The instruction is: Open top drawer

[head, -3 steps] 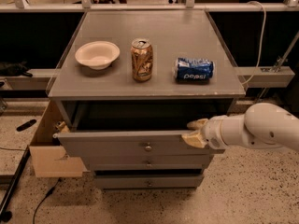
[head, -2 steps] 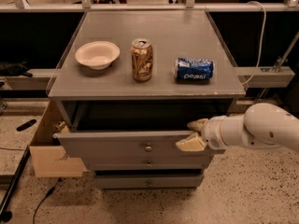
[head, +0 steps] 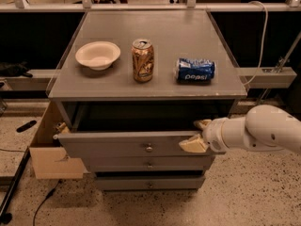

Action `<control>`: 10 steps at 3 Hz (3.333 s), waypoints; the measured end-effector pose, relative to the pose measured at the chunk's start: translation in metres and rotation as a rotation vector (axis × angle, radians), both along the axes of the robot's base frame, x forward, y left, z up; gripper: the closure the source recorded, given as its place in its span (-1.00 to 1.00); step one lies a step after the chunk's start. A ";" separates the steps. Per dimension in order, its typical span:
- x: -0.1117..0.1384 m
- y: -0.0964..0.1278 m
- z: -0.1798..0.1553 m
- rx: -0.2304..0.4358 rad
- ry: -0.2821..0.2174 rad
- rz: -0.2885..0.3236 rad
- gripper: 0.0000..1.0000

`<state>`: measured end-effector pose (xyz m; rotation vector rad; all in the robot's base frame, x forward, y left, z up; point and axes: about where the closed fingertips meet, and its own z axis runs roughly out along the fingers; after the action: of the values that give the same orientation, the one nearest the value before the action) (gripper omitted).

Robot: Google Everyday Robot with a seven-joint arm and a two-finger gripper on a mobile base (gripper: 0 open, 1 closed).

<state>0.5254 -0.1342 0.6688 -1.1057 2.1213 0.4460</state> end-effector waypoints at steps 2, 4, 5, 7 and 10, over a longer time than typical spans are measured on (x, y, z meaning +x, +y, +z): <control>-0.015 -0.004 0.000 -0.003 0.000 0.008 0.83; -0.031 -0.009 0.008 0.006 0.008 0.006 0.98; -0.031 -0.009 0.008 0.006 0.008 0.006 0.98; -0.031 -0.009 0.008 0.006 0.008 0.006 -0.02; -0.031 -0.009 0.008 0.006 0.008 0.006 -0.96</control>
Offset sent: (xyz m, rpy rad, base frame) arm -0.1046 -0.0308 0.0005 -0.0041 0.0010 0.0356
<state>0.4947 -0.1434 0.6765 -1.1097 2.1224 0.4596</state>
